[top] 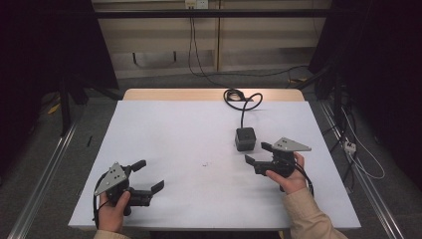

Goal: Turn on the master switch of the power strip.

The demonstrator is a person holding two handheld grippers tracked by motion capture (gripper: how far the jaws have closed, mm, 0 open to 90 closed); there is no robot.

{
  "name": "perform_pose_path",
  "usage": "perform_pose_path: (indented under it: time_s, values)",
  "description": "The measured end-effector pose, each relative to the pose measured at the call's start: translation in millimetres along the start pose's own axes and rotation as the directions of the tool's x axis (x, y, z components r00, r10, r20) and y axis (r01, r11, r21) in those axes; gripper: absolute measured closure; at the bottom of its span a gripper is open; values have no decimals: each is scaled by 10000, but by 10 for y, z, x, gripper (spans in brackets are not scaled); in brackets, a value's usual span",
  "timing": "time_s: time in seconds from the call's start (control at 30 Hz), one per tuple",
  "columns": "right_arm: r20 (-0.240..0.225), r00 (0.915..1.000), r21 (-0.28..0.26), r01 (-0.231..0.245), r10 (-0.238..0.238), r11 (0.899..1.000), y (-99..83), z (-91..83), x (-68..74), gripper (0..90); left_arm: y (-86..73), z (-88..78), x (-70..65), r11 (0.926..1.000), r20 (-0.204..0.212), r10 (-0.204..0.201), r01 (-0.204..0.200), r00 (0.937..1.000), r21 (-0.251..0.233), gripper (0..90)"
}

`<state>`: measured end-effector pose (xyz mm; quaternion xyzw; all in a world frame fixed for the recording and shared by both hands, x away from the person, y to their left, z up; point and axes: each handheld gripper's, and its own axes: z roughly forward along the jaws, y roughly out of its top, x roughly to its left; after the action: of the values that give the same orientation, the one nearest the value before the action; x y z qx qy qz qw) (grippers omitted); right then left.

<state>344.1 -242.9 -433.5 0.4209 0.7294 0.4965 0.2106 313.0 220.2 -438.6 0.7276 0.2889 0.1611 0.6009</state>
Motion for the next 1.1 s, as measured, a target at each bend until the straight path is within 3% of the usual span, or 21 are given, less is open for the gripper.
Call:
perform_pose_path:
  time_s: [0.63, 1.1]
  values:
    - [-284, 9994, 230, 213, -207, 9995, -167, -201, 6, 153, 0, 2, 1, 10000, -5, 27, -27, 10000, 5, 24]
    - [-231, 9991, 377, 373, -365, 9986, -286, -334, -24, 129, -1, 0, 2, 10000, -38, 31, -31, 10000, 14, 24]
